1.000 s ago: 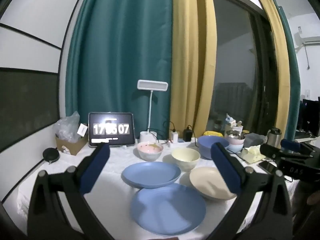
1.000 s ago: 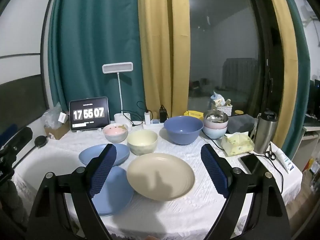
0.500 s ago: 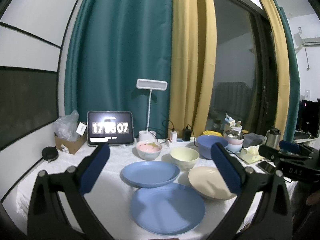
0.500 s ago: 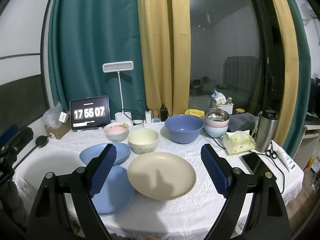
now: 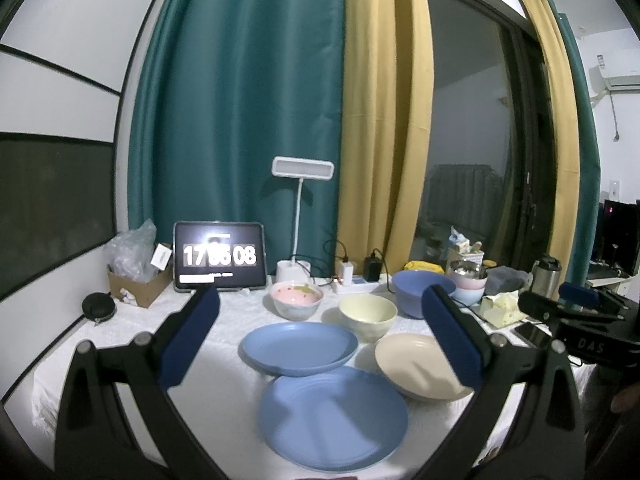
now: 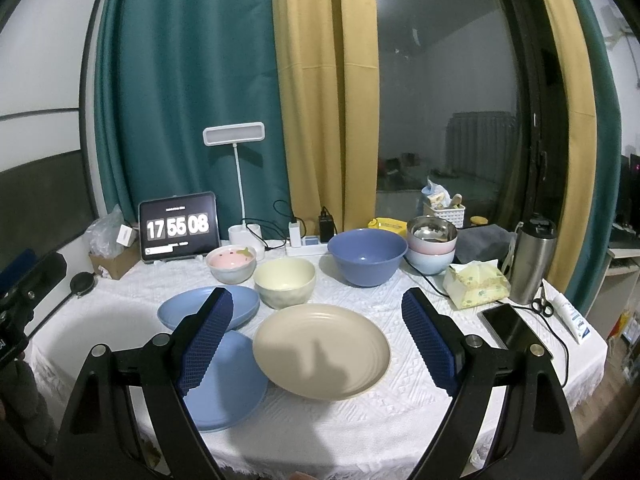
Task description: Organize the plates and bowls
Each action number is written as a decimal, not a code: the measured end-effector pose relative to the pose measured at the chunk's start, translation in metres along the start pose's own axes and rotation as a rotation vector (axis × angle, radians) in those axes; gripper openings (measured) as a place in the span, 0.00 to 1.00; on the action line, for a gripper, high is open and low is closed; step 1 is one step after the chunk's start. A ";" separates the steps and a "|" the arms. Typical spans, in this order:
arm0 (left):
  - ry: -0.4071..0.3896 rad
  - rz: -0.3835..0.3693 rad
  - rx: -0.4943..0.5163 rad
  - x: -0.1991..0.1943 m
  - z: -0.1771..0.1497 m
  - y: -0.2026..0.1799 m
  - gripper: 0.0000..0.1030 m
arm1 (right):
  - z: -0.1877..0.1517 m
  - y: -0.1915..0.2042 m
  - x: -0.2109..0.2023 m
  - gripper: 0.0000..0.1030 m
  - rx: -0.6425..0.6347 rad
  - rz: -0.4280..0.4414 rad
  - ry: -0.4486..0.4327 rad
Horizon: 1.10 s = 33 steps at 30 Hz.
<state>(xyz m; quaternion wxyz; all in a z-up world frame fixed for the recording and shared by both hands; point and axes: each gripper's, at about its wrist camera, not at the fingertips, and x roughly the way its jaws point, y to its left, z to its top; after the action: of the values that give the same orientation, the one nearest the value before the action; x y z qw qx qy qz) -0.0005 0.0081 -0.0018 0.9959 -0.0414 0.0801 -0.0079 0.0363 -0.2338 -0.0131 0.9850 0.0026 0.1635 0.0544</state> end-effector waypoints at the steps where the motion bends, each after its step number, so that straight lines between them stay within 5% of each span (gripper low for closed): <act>1: 0.001 -0.001 0.000 0.000 0.000 0.000 0.99 | -0.001 0.000 0.000 0.87 0.000 0.000 0.000; 33: 0.005 -0.002 -0.003 0.001 0.001 0.002 0.99 | -0.001 -0.001 0.001 0.87 0.006 0.001 0.005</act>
<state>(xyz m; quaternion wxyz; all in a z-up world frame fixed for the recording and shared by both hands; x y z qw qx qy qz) 0.0007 0.0105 -0.0012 0.9956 -0.0433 0.0827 -0.0091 0.0369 -0.2352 -0.0145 0.9846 0.0055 0.1660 0.0544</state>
